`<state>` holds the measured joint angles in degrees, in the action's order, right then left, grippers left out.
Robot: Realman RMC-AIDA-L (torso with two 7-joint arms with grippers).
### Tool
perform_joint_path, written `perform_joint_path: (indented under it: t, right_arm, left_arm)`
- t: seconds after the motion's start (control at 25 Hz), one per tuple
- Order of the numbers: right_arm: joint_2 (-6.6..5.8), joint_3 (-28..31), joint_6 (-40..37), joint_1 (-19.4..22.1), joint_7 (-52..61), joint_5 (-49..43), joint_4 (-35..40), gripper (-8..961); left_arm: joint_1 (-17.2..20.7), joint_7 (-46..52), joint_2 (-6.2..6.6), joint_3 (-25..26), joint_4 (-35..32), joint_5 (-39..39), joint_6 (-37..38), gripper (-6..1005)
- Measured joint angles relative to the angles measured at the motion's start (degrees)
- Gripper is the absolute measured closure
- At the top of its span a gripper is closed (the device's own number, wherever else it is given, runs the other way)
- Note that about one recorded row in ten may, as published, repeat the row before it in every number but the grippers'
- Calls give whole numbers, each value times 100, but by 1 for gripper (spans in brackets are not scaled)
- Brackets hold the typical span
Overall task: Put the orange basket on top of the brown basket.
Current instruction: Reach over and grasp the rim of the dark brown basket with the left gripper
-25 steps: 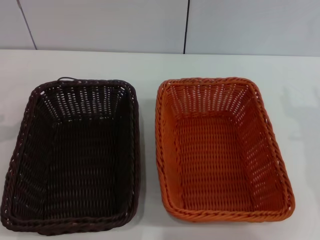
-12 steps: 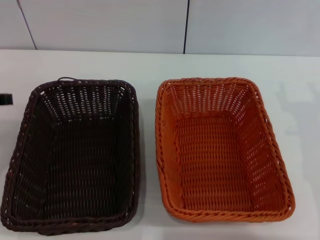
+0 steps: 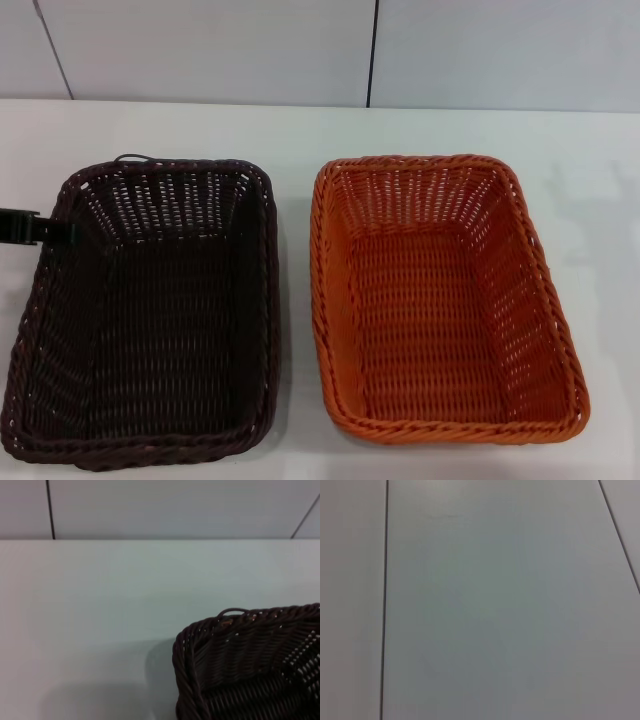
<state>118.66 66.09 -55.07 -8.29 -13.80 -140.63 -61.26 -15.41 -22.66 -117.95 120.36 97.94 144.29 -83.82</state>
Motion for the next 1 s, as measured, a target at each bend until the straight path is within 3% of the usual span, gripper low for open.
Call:
perform_joint_path:
  t: [0.08,0.24,0.6,1.0]
  right_arm:
    - [-4,0,0,1,0,0,0,163]
    - [-6,0,-4,17,0,-2,0,163]
    - [-10,12,-13,55,0,-150,-20,164]
    - [-10,18,-10,7,0,-158,-2,163]
  left_arm:
    - [-93,76,-6,-274,-171,231,56,201]
    - [-103,86,-14,-295,-218,246,91,202]
    - [-209,169,1,-443,-1069,456,485,202]
    - [-227,229,-10,-569,-1278,457,484,203]
